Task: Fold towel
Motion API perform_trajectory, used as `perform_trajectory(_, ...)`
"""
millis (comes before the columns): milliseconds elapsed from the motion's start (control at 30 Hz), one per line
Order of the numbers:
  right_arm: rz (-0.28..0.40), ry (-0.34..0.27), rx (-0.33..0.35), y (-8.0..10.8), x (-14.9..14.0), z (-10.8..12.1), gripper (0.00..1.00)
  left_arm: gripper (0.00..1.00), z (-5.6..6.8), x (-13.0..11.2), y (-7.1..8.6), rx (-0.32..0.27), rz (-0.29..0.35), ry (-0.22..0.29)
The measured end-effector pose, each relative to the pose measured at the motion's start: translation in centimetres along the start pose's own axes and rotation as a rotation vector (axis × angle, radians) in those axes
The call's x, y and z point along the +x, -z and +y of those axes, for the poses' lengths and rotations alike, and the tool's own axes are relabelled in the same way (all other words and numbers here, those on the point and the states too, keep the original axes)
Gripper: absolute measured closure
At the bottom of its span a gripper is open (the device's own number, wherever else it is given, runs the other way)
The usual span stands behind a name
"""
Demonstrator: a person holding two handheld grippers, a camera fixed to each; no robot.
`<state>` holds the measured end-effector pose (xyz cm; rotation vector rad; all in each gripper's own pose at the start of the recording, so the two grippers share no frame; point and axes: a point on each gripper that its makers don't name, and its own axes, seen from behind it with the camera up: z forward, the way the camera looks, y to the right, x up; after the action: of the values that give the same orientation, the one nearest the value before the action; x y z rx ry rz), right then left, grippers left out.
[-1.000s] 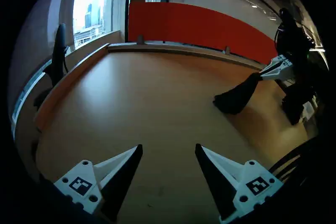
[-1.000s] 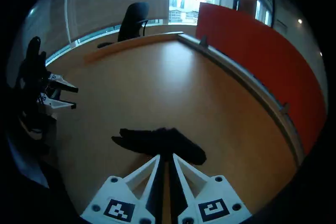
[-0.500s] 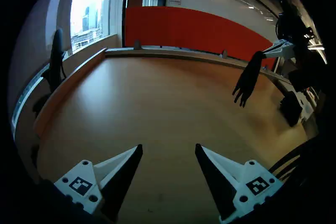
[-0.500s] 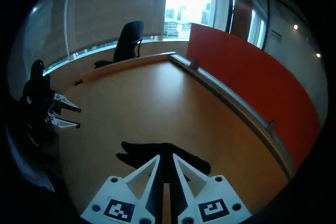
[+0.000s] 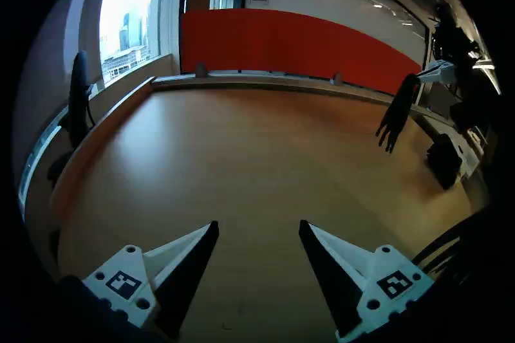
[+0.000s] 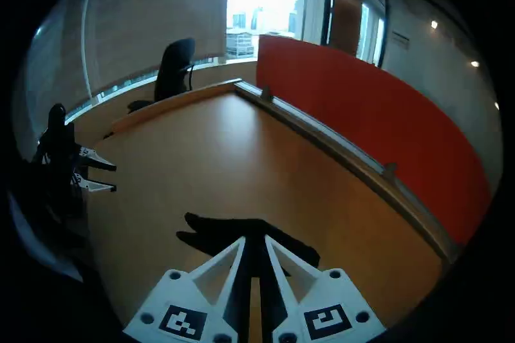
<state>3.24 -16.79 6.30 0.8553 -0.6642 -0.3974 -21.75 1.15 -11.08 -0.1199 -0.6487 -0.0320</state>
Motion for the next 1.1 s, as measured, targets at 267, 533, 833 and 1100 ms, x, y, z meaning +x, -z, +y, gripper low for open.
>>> perform_trajectory(267, -0.039, -0.045, -0.072, 4.2, -3.6, 5.5, 0.94, 0.07, 1.2, 0.6, -0.5, -0.012, -0.005, -0.018)
perform_trajectory(533, -0.084, -0.086, -0.146, 8.3, -7.6, 10.9, 0.94, 0.07, 1.9, 1.2, -0.9, -0.015, -0.010, -0.030)
perform_trajectory(833, -0.130, -0.115, -0.225, 12.6, -11.2, 16.0, 0.95, 0.07, 2.6, 1.7, -1.2, -0.014, -0.017, -0.045)
perform_trajectory(1100, -0.154, -0.148, -0.279, 15.6, -13.5, 19.6, 0.94, 0.07, 3.6, 2.2, -1.5, -0.023, -0.021, -0.056)
